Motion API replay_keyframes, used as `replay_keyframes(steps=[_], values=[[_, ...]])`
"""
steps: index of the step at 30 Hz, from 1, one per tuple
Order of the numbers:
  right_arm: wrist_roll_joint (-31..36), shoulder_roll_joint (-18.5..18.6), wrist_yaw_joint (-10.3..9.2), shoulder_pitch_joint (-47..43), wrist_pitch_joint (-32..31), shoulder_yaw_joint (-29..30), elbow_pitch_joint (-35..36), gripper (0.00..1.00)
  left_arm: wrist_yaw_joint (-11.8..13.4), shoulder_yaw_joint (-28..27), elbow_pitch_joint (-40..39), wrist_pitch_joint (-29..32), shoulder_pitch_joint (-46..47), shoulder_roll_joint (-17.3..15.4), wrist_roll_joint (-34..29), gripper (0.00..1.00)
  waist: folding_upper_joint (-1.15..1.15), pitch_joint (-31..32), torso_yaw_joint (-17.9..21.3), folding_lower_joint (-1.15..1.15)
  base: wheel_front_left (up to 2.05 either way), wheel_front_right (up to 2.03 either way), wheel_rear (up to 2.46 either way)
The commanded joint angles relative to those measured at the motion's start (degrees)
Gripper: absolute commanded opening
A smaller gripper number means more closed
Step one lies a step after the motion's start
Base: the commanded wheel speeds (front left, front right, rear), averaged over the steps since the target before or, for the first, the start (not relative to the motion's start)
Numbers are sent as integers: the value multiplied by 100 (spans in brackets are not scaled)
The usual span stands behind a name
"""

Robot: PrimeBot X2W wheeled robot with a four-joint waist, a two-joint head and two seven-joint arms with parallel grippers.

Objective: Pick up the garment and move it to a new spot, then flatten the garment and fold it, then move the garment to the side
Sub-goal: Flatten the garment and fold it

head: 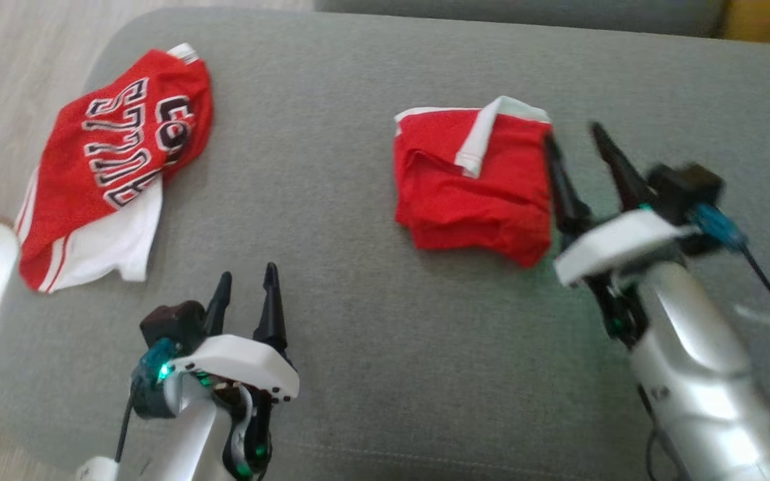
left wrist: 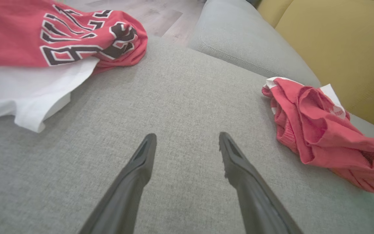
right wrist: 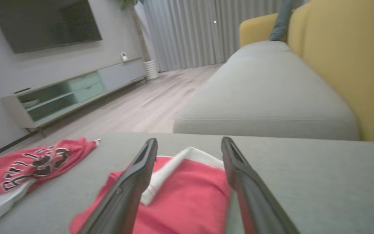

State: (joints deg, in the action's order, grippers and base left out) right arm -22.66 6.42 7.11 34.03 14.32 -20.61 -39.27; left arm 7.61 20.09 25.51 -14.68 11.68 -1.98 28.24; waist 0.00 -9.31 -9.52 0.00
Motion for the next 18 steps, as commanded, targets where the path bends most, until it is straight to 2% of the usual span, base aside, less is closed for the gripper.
replay_keyframes(steps=[1, 5, 9, 14, 18], values=[[277, -66, 37, -289, 66, 261, 321, 100, 42, -243, -202, -32, 54, -89, -122, 100, 0, 79, 192, 0, 0, 0, 0], [989, -198, 37, -985, 67, 1123, 736, 100, 109, -428, -242, -32, -25, -89, -417, 100, 0, 164, 451, 0, 0, 0, 0], [1315, -294, 37, -1420, 67, 1496, 961, 100, 127, -553, -247, -32, -126, -89, -656, 100, 0, 251, 606, 0, 0, 0, 0], [1399, -347, 37, -1837, 67, 1678, 1064, 100, 116, -703, -363, -32, -316, -89, -833, 100, 0, 355, 755, 0, 0, 0, 0], [1202, -352, 37, -2022, 67, 1552, 1096, 100, 112, -756, -409, -32, -465, -89, -862, 100, 0, 393, 799, 0, 0, 0, 0]])
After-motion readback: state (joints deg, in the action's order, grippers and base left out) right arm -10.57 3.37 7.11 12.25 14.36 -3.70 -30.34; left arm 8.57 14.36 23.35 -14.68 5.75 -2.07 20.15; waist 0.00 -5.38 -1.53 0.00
